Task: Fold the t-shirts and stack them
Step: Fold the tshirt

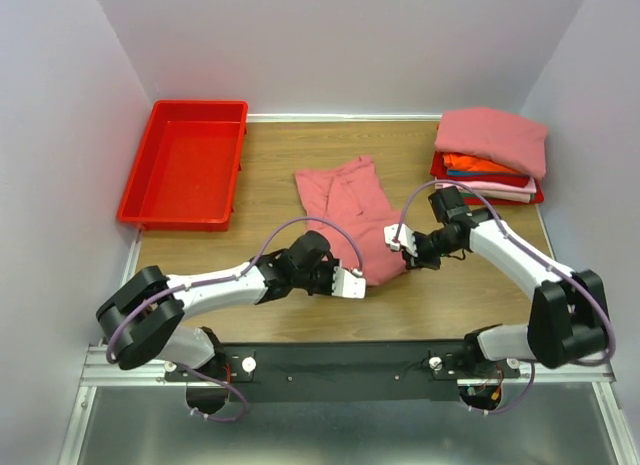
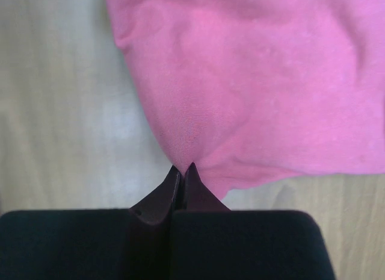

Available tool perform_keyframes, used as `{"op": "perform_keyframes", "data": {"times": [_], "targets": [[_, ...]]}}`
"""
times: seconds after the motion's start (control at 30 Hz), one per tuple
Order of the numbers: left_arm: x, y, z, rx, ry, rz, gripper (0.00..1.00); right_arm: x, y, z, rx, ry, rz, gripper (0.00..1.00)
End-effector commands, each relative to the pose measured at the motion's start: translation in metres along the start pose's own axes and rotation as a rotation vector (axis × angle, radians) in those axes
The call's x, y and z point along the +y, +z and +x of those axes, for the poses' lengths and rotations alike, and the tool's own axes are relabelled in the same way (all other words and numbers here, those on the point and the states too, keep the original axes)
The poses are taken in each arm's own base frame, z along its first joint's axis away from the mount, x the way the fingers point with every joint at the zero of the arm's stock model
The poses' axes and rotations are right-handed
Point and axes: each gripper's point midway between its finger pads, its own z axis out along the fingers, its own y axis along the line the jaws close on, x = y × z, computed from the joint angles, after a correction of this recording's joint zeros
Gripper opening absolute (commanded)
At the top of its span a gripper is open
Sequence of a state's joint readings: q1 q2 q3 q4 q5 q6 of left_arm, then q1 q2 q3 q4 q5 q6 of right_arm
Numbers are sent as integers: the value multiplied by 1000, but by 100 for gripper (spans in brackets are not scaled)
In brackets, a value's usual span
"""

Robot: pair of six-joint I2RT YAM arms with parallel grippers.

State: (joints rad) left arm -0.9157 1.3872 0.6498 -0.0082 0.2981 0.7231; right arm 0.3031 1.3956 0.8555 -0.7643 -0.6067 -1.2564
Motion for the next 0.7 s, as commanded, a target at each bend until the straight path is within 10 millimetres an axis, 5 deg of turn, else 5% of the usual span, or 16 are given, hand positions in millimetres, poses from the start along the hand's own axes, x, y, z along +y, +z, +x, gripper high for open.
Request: {"op": "perform_keyframes", "data": {"times": [0.0, 0.1, 0.27, 0.5, 0.67], "targets": [[-42, -9, -28, -63, -10, 128, 0, 59, -14, 0, 4, 76, -140, 0], [-45, -16, -40, -72, -14, 149, 0, 78, -25, 0, 20, 78, -184, 1], [-35, -31, -51, -92, 15, 107, 0, 63, -35, -11, 13, 82, -117, 0], [5, -44, -43, -78, 41, -27, 0, -7, -50, -38, 17, 94, 2, 0], [76, -58, -26, -98, 25, -200, 0, -64, -50, -57, -1, 108, 58, 0]]}}
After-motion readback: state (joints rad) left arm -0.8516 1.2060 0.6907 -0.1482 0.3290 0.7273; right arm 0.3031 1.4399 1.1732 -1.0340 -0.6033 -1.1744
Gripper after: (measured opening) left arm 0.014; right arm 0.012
